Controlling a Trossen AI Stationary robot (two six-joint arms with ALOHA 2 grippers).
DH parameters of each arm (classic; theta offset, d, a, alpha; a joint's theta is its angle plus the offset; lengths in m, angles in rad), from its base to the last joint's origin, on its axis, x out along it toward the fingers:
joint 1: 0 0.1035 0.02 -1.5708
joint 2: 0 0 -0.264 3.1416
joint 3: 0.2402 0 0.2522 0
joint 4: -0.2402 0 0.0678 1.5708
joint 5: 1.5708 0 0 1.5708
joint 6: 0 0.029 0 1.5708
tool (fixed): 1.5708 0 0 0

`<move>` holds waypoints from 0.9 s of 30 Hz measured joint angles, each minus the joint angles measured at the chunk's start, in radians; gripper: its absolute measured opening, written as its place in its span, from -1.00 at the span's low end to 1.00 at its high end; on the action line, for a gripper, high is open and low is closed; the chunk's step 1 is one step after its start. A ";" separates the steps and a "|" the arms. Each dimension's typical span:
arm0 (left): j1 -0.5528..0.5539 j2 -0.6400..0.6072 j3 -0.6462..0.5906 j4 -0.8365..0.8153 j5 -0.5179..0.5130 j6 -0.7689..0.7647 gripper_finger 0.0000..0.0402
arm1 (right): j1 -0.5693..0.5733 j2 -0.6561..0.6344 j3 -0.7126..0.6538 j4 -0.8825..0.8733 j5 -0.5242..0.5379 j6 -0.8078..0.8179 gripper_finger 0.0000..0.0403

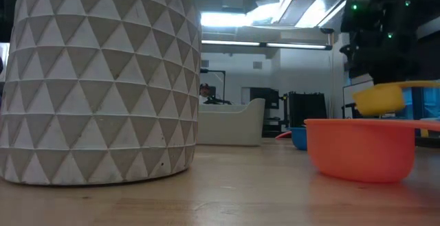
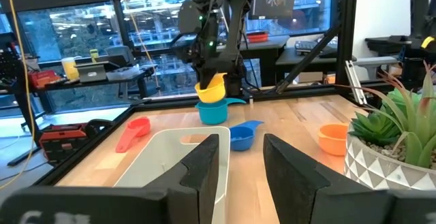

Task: Nest measuring cups in basket
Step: Stack the yellow measuring cup on top of the the light blue measuring cup

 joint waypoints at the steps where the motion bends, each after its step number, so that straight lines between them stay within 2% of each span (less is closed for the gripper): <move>1: 0.000 0.000 0.000 0.000 0.000 0.000 -0.45 | -0.005 0.000 -0.011 0.012 0.003 0.000 -0.90; 6: 0.000 0.000 0.000 0.000 0.000 0.000 -0.45 | -0.026 0.000 -0.051 0.072 0.017 0.004 -0.90; 20: 0.000 0.000 0.000 0.000 0.000 0.000 -0.45 | -0.034 0.001 -0.084 0.083 -0.003 0.028 -0.89; 27: 0.000 0.000 0.000 0.000 0.000 0.000 -0.45 | -0.034 0.001 -0.084 0.085 -0.058 0.045 -0.86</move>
